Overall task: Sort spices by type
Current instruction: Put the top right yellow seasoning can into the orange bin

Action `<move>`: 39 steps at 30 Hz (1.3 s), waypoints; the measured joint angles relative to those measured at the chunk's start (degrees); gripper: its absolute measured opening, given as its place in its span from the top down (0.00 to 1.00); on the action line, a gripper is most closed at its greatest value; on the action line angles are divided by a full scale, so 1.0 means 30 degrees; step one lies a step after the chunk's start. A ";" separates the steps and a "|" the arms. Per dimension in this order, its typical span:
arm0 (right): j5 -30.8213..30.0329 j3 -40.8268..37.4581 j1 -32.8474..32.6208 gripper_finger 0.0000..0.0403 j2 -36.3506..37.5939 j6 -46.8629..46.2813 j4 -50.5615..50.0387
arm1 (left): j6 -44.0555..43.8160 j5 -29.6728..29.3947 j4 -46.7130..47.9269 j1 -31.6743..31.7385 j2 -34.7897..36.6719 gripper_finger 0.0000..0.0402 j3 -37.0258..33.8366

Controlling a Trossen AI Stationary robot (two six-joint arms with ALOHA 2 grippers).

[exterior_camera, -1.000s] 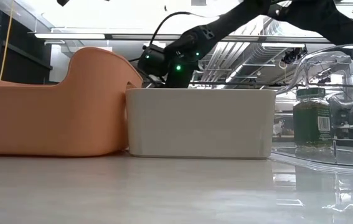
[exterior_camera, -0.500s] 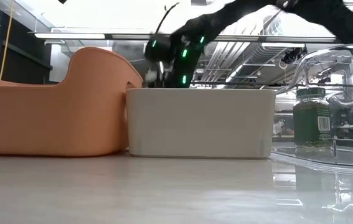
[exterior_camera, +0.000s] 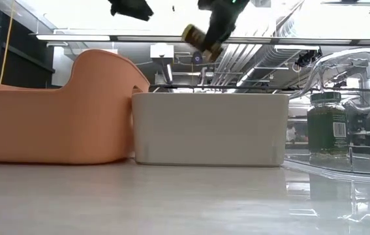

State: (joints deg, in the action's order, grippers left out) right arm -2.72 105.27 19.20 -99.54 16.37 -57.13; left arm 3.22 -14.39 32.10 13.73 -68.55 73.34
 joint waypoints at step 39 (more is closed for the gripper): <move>-0.3899 -0.0005 -0.4405 0.46 0.0888 0.1067 0.2843 | 0.1590 0.4500 -0.7347 -0.1010 -0.3461 0.14 0.0015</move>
State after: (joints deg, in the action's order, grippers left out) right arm -14.42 105.25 5.99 -96.88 19.57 -48.60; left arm 7.99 -0.89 10.06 10.70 -78.93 73.38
